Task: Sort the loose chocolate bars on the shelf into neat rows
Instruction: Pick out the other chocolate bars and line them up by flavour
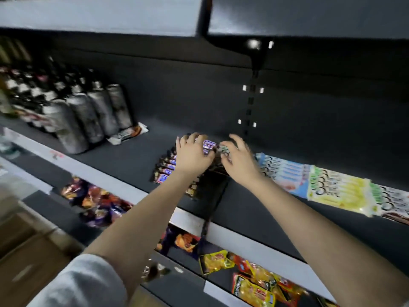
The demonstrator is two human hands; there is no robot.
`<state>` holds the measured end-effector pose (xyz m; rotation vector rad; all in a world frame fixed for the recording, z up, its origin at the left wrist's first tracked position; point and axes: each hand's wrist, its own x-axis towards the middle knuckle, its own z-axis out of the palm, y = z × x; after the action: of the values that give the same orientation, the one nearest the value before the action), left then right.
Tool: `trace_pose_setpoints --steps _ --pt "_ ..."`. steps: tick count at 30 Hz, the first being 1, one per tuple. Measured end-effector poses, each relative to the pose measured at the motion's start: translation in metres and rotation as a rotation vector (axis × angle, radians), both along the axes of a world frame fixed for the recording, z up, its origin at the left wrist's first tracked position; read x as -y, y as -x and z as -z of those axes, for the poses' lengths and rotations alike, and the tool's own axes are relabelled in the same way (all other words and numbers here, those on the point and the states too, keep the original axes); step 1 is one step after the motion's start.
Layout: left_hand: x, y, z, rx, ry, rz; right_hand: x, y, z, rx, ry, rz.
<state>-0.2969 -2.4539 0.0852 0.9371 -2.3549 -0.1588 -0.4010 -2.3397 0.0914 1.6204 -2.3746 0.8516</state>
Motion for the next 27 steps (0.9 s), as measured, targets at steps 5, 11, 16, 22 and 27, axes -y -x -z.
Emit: trace_pose_setpoints --steps 5,11,16,22,27 --pt "0.071 -0.048 0.001 0.017 -0.029 -0.069 0.066 -0.031 -0.007 0.007 -0.027 -0.059" --pt "0.128 -0.090 0.007 0.014 -0.056 -0.105 0.134 -0.071 -0.009 -0.001 -0.038 -0.120" --pt "0.176 -0.131 0.010 0.022 -0.084 -0.138 0.192 -0.106 -0.009 -0.003 -0.057 -0.153" --pt "0.228 -0.175 0.025 0.049 -0.165 -0.148 0.249 -0.151 0.005 0.002 -0.140 -0.190" --pt "0.252 -0.175 0.036 0.013 -0.284 -0.141 0.279 -0.171 0.018 -0.027 -0.232 -0.209"
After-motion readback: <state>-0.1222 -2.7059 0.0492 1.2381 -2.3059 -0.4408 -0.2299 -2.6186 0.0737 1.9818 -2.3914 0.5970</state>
